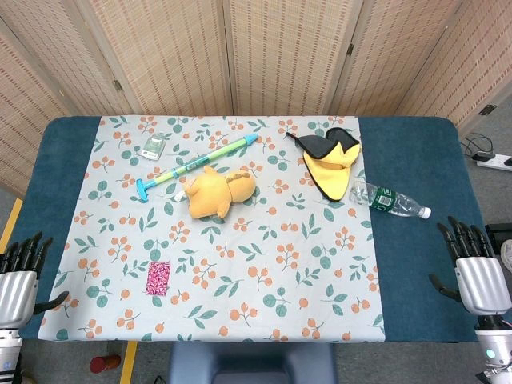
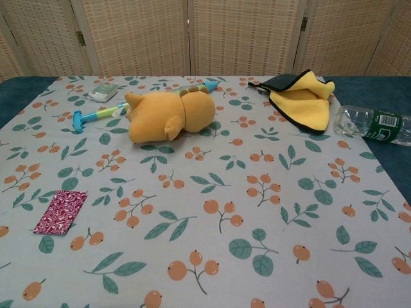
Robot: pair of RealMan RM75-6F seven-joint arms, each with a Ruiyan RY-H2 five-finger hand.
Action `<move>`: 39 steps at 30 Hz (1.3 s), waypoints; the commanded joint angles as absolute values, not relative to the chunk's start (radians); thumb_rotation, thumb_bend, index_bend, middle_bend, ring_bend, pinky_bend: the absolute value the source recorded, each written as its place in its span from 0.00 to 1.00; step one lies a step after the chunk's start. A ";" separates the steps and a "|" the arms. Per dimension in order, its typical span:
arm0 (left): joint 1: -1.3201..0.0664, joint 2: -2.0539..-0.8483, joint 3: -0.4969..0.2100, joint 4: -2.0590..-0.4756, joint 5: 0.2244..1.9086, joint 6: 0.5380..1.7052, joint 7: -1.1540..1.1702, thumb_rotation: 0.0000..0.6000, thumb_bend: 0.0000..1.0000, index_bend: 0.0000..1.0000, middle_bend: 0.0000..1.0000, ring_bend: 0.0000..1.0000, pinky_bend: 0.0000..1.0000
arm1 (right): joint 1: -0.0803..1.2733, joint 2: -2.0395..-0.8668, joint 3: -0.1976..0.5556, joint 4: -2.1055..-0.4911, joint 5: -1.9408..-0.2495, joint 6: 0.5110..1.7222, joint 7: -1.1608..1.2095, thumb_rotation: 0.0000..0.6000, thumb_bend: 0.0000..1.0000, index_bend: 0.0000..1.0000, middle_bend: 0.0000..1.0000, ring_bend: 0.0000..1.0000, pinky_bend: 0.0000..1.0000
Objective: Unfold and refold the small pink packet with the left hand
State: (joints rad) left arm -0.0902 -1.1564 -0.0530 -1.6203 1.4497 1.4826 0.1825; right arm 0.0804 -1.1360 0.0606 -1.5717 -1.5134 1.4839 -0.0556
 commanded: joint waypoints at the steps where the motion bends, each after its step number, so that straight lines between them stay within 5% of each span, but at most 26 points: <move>1: -0.092 -1.158 -0.053 -1.620 1.448 1.480 0.184 1.00 0.17 0.00 0.00 0.00 0.00 | 0.081 -1.133 0.059 -1.571 -1.516 1.481 -0.051 1.00 0.25 0.00 0.00 0.00 0.00; 22: -0.156 -1.161 -0.053 -1.616 1.536 1.439 0.153 1.00 0.18 0.02 0.00 0.00 0.00 | 0.070 -1.125 0.068 -1.563 -1.523 1.515 -0.028 1.00 0.25 0.00 0.00 0.00 0.00; 39: -0.391 -1.172 -0.006 -1.548 1.746 1.204 0.044 1.00 0.25 0.14 0.01 0.00 0.00 | 0.059 -1.114 0.064 -1.584 -1.527 1.528 -0.035 1.00 0.25 0.00 0.00 0.00 0.00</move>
State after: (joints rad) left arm -0.3588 -1.1732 -0.0206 -1.5552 1.7256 1.2447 0.0646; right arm 0.0593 -1.1139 0.0638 -1.5841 -1.5274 1.5276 -0.0352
